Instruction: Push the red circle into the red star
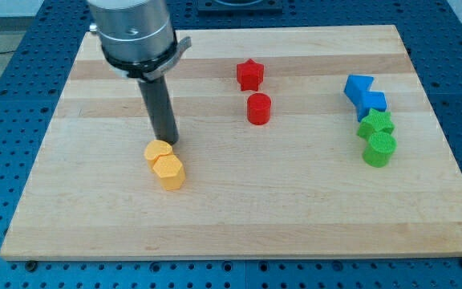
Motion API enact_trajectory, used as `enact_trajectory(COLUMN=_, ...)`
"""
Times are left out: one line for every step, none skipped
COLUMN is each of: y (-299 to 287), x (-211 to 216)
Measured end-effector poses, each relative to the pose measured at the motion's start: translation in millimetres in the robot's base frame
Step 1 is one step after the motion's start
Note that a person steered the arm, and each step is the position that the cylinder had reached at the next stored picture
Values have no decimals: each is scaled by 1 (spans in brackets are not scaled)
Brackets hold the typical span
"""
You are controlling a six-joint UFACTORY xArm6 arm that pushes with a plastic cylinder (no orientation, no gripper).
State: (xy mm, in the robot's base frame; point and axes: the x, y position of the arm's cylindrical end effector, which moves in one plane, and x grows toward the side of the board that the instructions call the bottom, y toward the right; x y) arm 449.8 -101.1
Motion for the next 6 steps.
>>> enact_trajectory(y=55, x=-2)
enact_trajectory(y=120, x=-2)
enact_trajectory(y=131, x=-25)
enact_trajectory(y=131, x=-47)
enact_trajectory(y=132, x=-76)
enact_trajectory(y=132, x=-98)
